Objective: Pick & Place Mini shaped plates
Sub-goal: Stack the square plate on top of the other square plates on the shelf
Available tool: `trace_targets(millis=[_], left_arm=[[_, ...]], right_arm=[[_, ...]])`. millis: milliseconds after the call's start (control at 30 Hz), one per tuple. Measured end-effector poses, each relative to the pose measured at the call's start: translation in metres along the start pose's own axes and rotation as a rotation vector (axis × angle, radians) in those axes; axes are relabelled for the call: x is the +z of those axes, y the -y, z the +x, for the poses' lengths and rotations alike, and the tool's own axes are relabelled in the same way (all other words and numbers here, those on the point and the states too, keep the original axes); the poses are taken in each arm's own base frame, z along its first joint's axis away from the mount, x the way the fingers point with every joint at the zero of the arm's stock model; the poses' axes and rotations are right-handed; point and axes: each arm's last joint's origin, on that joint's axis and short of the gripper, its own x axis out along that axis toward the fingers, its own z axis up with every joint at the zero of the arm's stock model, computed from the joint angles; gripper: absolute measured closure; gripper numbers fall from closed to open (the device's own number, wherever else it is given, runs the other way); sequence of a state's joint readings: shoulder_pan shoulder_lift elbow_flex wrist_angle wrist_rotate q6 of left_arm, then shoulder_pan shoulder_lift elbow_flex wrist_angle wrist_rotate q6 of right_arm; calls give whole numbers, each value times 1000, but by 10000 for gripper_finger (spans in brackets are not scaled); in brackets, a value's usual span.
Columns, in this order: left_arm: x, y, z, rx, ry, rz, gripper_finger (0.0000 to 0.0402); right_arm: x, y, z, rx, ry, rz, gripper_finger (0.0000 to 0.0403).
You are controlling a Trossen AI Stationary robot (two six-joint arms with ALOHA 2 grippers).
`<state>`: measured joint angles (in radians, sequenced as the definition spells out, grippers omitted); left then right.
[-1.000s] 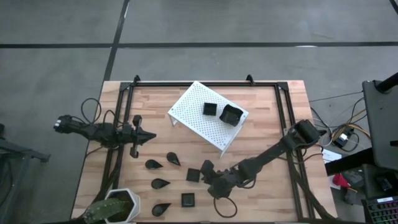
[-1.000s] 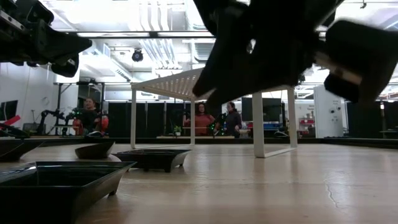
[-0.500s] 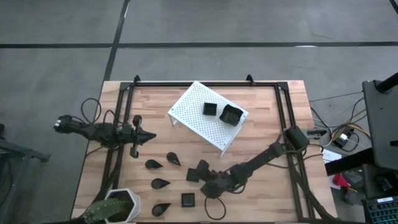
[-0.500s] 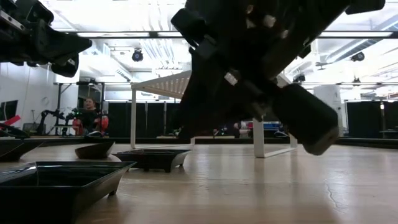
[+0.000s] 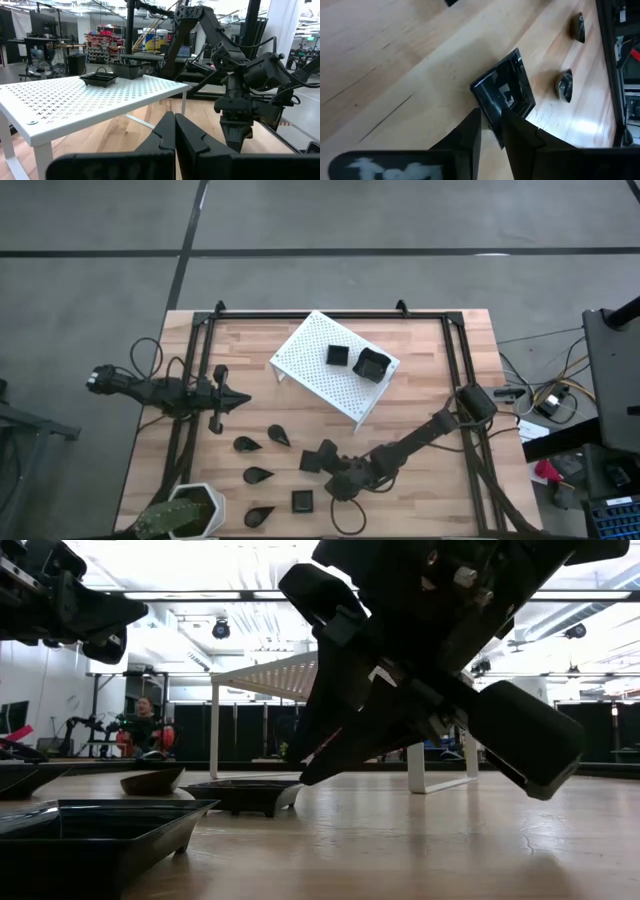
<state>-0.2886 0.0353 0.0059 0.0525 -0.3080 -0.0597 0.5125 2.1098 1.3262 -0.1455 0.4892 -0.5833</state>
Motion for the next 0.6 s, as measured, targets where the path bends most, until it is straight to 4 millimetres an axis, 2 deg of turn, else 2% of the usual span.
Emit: trace_targets(millis=[600], left_arm=[[0,0,0,0,-1,0,401]], right_arm=[[-1,-2,3,-2,1,-38,342]])
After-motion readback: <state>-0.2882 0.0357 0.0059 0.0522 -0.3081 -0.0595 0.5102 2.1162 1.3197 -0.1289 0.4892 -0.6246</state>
